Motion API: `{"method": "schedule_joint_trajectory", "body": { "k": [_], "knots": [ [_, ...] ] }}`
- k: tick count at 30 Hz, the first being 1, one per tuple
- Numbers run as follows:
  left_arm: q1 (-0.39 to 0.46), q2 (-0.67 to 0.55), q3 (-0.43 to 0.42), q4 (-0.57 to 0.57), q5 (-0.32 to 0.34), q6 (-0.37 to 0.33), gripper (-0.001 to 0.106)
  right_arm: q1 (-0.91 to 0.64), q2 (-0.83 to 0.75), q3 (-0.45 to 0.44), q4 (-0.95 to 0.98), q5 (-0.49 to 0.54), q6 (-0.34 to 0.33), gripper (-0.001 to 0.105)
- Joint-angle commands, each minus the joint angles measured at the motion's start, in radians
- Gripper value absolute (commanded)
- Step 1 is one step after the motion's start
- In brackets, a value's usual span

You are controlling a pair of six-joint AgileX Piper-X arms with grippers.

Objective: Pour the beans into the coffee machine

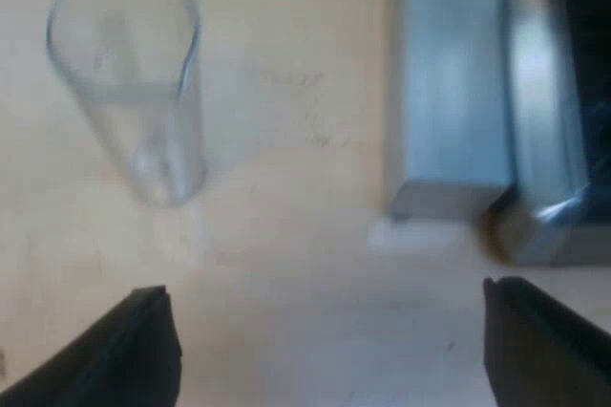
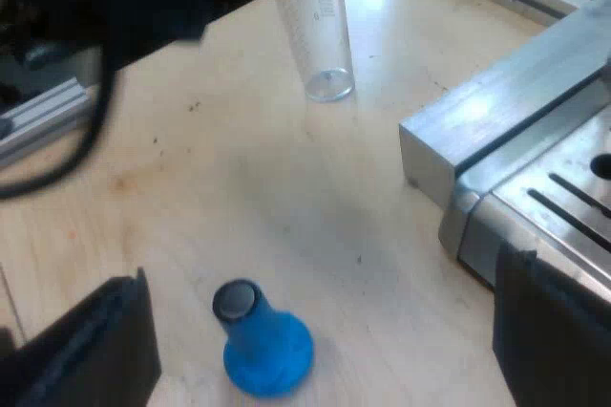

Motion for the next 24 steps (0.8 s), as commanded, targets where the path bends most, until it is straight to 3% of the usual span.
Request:
{"method": "schedule_joint_trajectory", "body": {
  "k": [1, 7, 13, 24],
  "knots": [
    [-0.033, -0.03, -0.074, 0.003, -0.003, -0.012, 0.07, -0.022, -0.053, -0.038, 0.152, 0.003, -0.002, 0.074],
    [-0.106, -0.024, -0.229, 0.004, 0.039, -0.012, 0.07, -0.117, -0.142, -0.146, 0.433, 0.056, -0.002, 0.074],
    [-0.176, -0.021, -0.325, 0.001, 0.041, -0.012, 0.07, -0.267, -0.239, -0.22, 0.641, 0.1, -0.014, 0.074],
    [-0.266, -0.012, -0.358, -0.029, 0.056, -0.012, 0.07, -0.614, -0.44, -0.223, 0.88, 0.109, -0.025, 0.074]
  ]
}}
